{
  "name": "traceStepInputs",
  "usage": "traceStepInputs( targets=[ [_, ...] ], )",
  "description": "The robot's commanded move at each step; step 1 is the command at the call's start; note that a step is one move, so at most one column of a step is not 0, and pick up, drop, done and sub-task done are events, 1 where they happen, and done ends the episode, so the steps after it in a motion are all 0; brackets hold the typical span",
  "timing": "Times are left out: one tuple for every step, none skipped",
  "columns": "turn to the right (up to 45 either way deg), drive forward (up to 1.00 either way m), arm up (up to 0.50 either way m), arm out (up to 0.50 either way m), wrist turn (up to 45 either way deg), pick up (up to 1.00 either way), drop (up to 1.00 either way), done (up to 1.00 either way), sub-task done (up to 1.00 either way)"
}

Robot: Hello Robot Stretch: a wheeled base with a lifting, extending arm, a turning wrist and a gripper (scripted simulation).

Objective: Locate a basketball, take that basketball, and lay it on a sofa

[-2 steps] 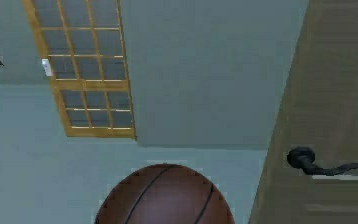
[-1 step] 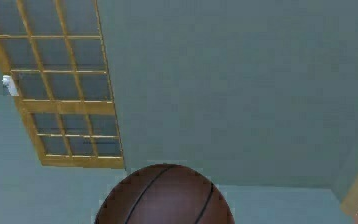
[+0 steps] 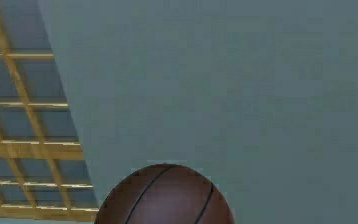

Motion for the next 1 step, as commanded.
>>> traceStepInputs(
  targets=[
    [45.0, 0.00, 0.00, 0.00, 0.0, 0.00, 0.00, 0.00, 0.00]
  ],
)
